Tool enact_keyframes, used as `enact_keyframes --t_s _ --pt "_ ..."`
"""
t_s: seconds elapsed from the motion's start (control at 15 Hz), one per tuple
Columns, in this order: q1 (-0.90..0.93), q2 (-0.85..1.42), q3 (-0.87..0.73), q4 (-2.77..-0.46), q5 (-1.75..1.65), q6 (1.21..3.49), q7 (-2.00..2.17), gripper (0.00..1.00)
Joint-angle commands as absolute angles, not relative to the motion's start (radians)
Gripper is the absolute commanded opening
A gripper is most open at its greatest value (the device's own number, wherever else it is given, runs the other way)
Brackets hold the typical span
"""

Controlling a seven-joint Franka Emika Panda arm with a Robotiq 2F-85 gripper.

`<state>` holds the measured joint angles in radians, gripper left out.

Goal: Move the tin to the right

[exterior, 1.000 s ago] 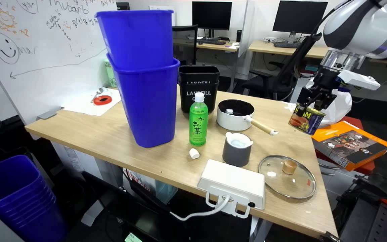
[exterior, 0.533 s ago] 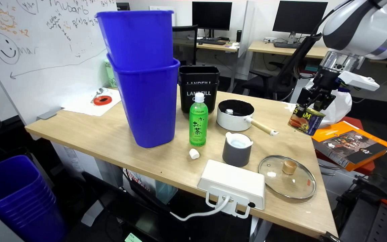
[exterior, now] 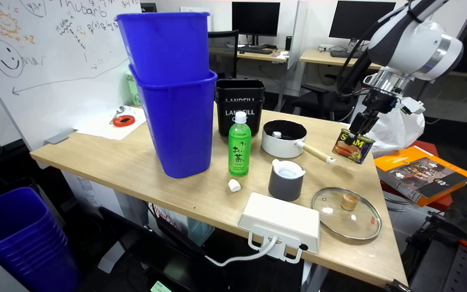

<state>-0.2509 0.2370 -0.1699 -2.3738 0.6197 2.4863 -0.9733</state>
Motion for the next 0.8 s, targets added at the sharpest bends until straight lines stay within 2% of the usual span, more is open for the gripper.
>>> enact_keyframes --t_s 0.0,0.33,0.73 --pt "-0.328 0.354 -0.134 -2.243 0.582 2.439 -1.172 0.37" --pt "-0.395 0.467 -0.076 -2.07 0.519 2.462 -1.331 0.37" --pt "-0.453 0.55 0.002 -1.966 0.535 2.577 -1.469 0.37"
